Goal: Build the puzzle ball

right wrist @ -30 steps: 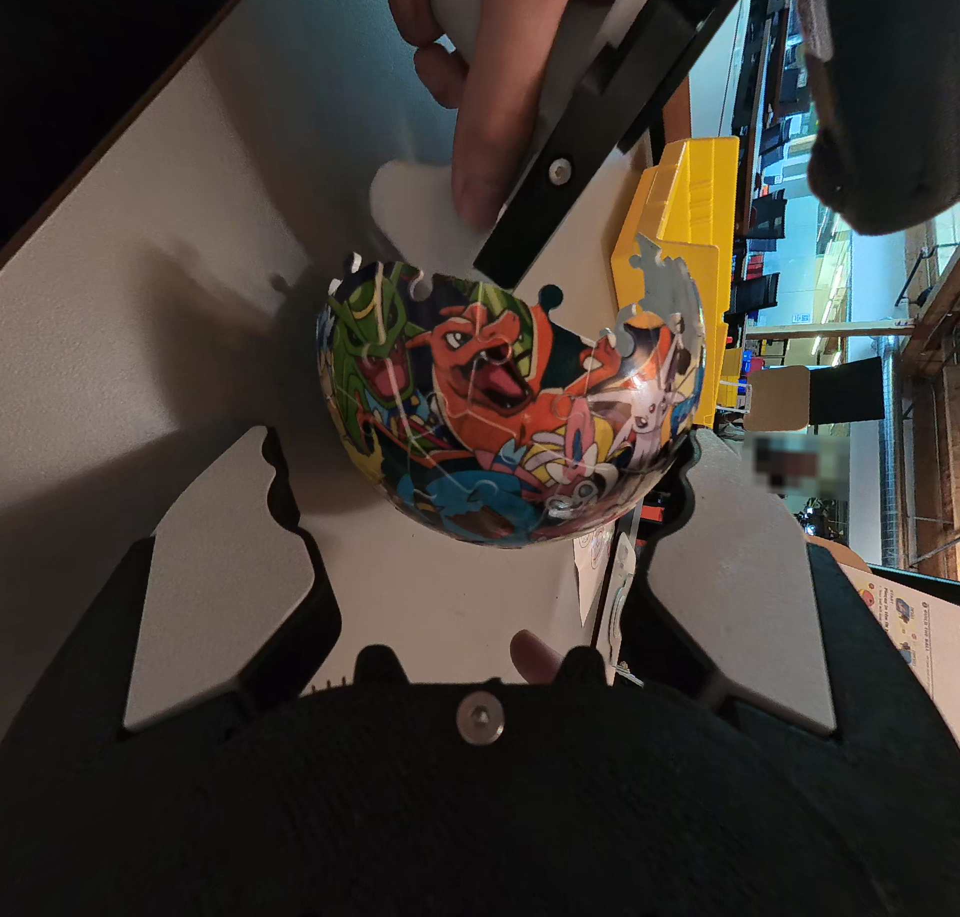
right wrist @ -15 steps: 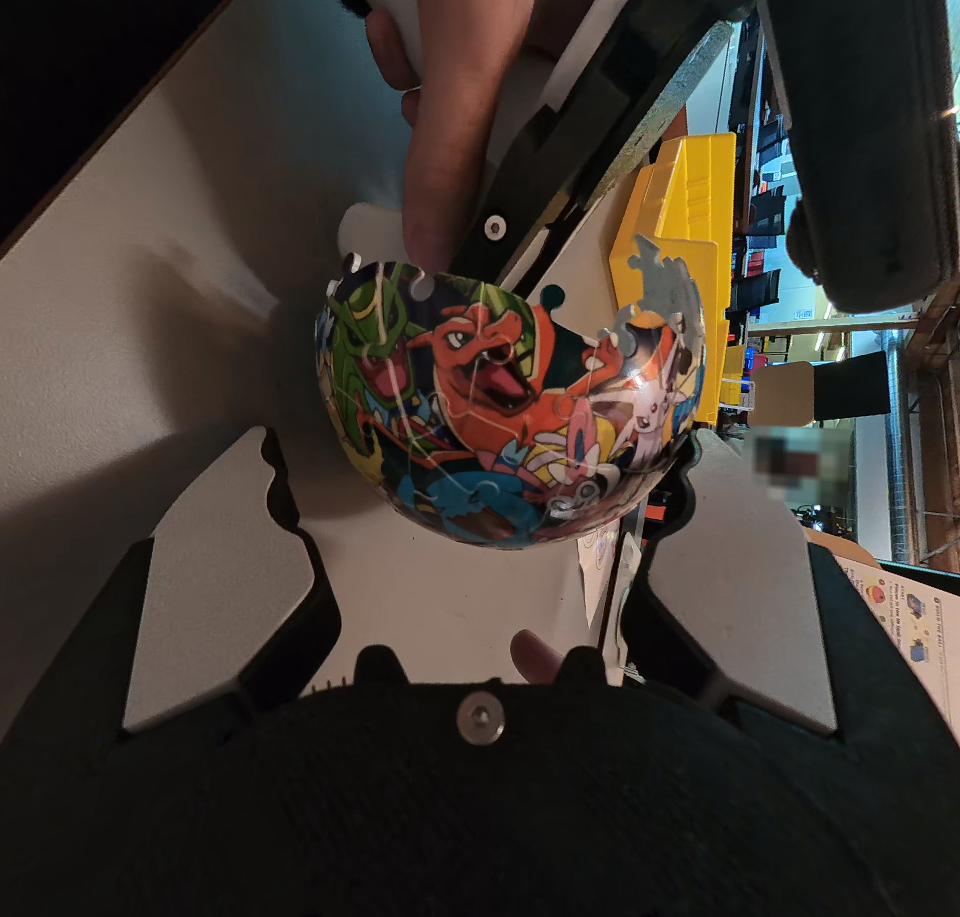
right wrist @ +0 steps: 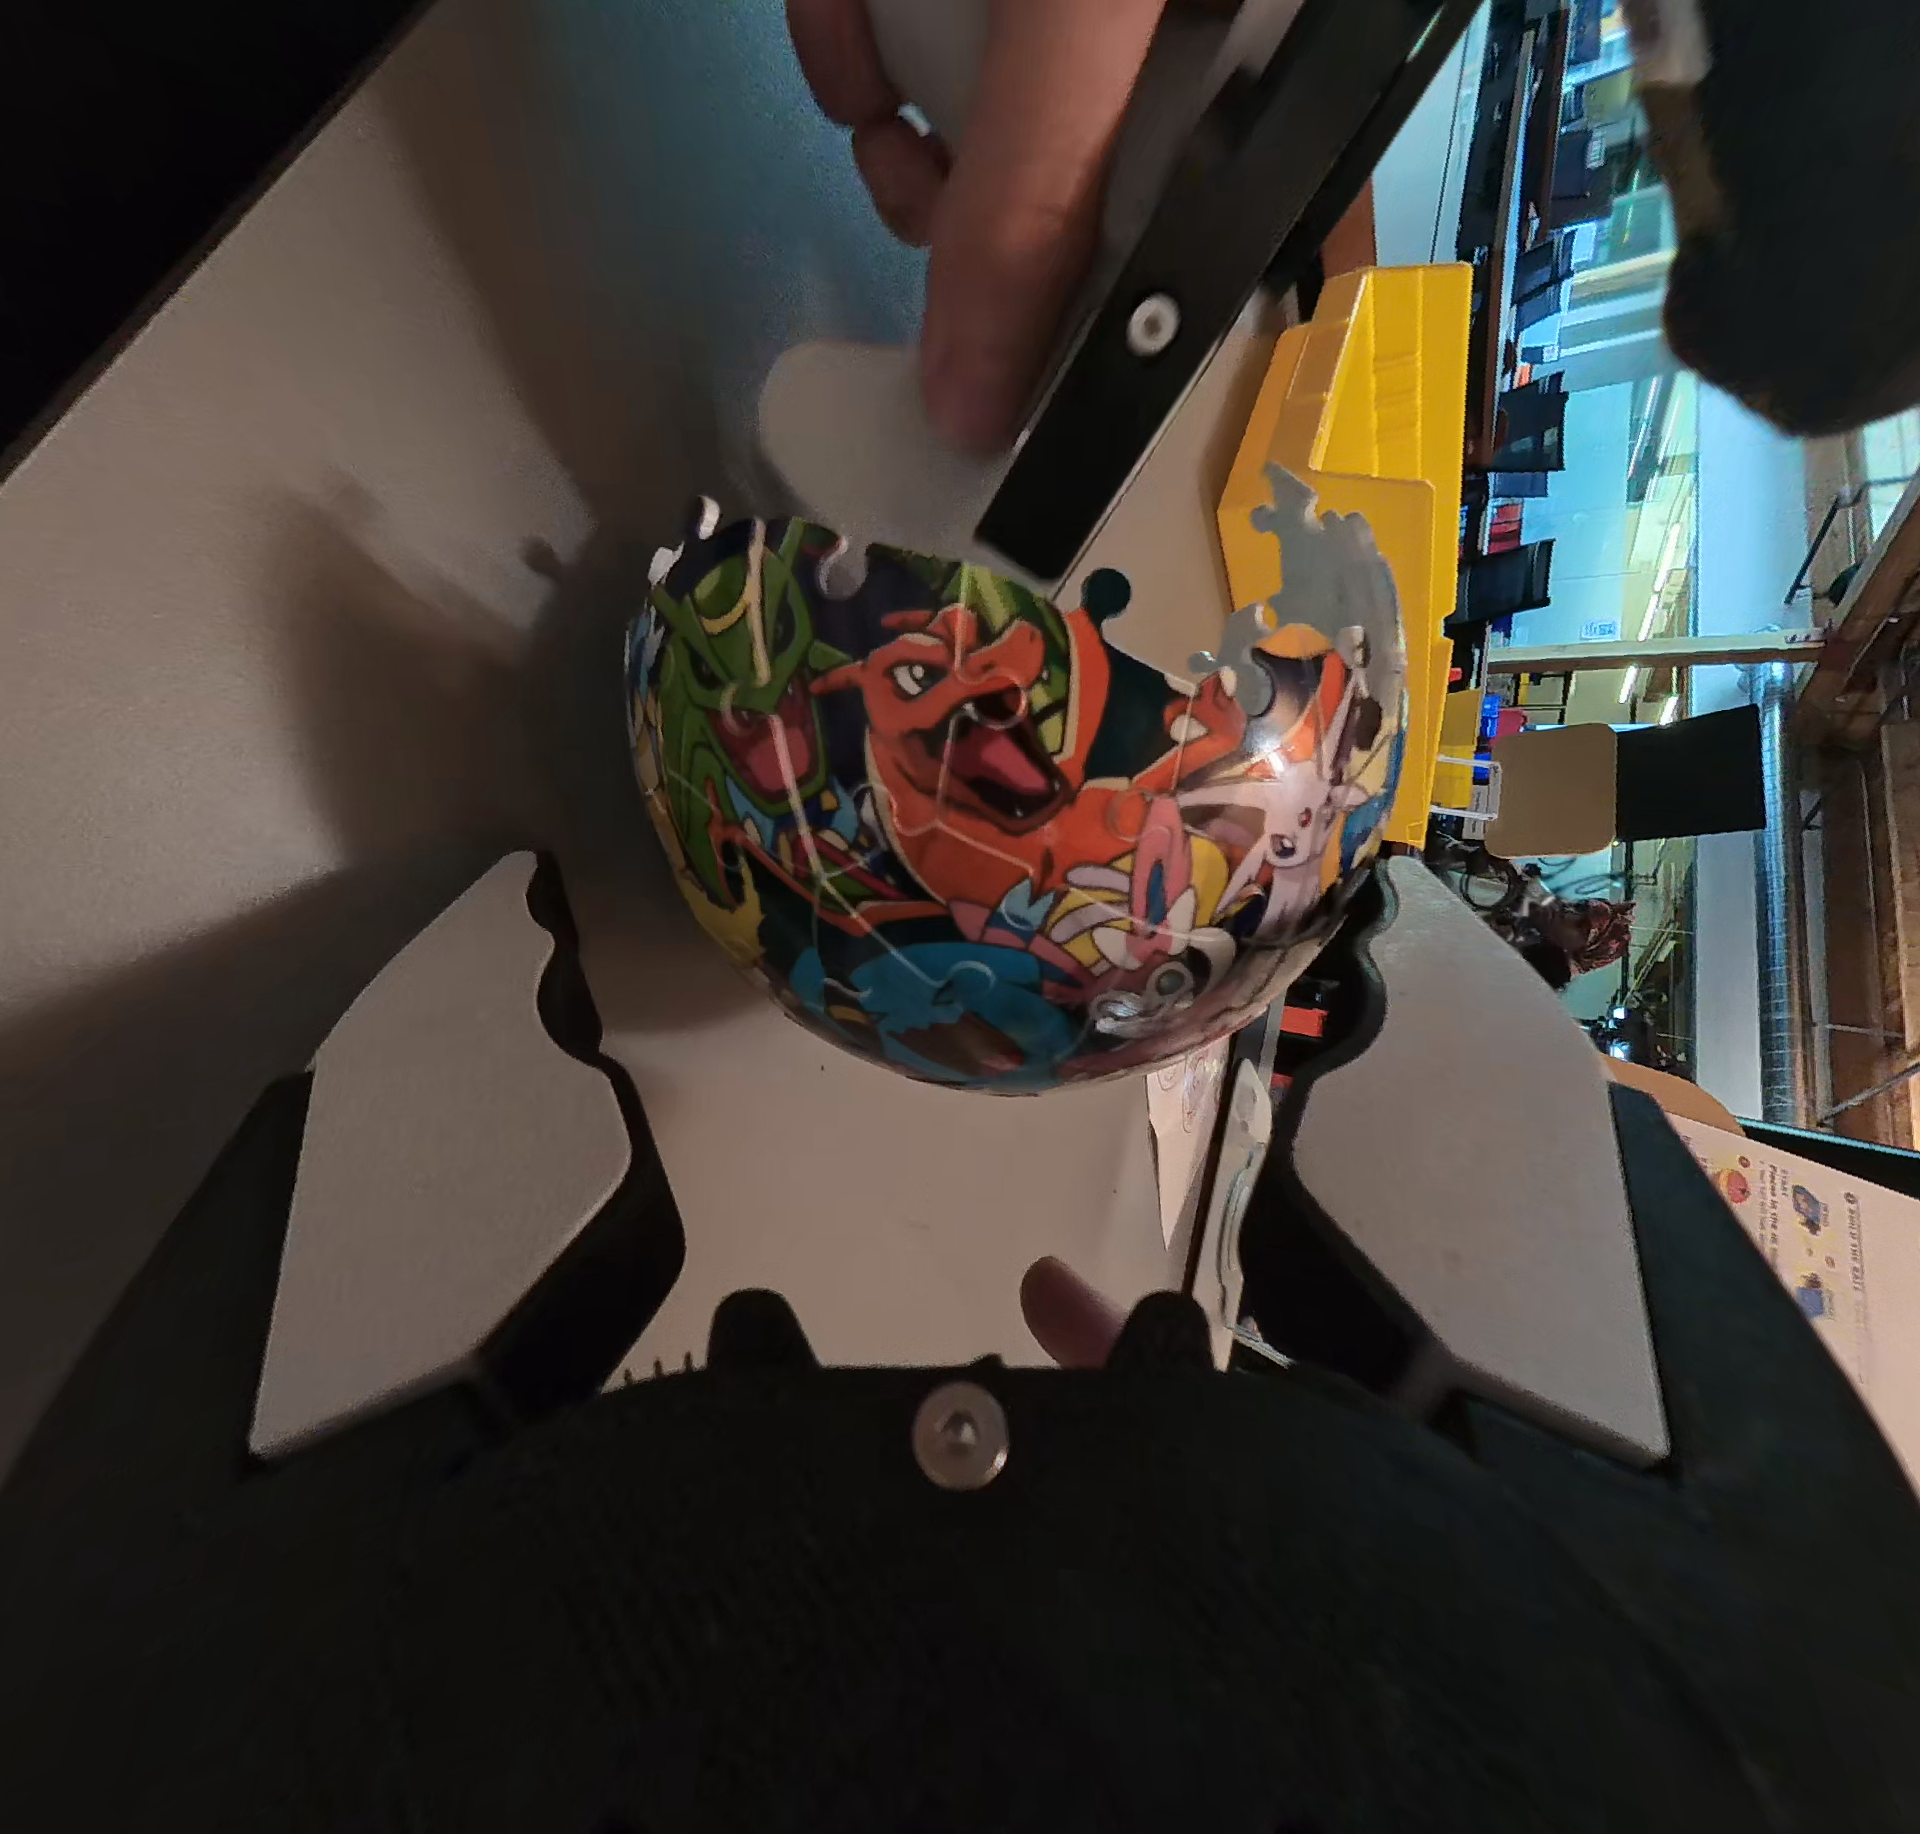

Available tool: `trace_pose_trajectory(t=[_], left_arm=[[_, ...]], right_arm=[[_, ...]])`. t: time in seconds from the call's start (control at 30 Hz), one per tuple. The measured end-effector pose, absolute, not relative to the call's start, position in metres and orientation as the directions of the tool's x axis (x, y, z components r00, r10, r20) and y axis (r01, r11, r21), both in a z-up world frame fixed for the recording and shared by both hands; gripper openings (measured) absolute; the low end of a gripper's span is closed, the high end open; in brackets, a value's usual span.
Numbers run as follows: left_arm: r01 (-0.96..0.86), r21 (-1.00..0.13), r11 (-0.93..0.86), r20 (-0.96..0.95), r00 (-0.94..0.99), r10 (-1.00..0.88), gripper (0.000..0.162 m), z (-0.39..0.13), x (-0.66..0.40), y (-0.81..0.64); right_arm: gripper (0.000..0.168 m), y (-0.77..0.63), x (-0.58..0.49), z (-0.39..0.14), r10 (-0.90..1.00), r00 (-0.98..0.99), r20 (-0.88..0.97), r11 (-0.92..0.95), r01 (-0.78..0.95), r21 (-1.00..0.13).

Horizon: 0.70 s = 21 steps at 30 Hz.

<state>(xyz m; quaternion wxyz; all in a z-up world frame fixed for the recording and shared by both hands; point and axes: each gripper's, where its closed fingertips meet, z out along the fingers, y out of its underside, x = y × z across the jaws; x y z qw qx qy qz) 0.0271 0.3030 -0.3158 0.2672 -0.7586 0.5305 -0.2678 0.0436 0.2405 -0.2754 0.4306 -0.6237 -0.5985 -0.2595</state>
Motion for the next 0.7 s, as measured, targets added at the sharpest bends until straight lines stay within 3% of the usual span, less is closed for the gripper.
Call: trace_pose_trajectory(t=[0.7], left_arm=[[-0.688, -0.658, -0.307, 0.102, 0.322, -0.941, 0.093, -0.319, 0.019, 0.308]], right_arm=[[0.139, 0.243, 0.051, -0.276, 0.534, 0.235, 0.813, 0.062, 0.947, -0.314]])
